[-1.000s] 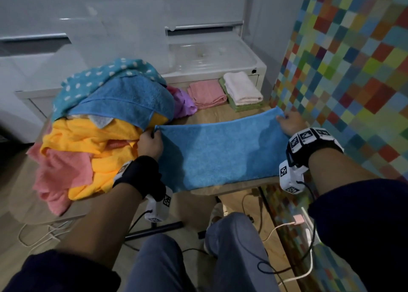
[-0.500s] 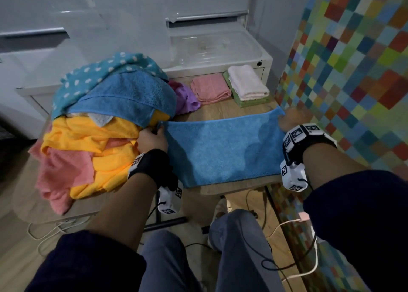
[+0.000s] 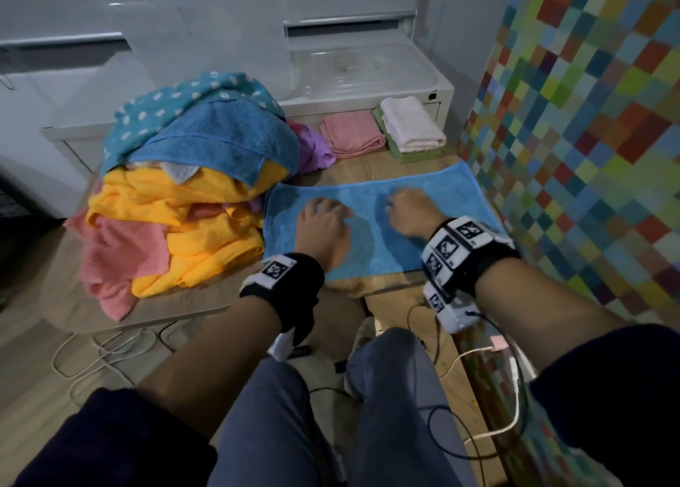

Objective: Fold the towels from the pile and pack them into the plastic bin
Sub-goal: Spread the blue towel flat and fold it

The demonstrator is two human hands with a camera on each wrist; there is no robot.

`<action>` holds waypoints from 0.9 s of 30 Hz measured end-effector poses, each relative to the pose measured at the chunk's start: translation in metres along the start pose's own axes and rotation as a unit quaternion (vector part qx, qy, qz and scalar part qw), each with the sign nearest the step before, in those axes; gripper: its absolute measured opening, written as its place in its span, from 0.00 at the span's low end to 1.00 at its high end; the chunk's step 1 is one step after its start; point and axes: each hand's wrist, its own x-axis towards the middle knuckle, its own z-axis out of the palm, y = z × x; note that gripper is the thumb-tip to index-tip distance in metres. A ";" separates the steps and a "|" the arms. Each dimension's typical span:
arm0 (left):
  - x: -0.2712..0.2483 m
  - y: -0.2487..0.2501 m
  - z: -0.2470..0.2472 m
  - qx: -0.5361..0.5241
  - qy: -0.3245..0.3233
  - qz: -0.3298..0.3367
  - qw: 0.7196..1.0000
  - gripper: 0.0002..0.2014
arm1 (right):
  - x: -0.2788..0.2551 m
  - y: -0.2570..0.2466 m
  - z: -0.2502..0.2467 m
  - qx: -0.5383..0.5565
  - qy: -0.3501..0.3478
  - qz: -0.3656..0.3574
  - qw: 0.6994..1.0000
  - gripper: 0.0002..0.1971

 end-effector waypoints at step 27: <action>-0.029 0.006 0.026 0.026 -0.104 -0.047 0.993 0.28 | -0.056 -0.030 0.052 0.033 0.028 -0.012 0.999 0.27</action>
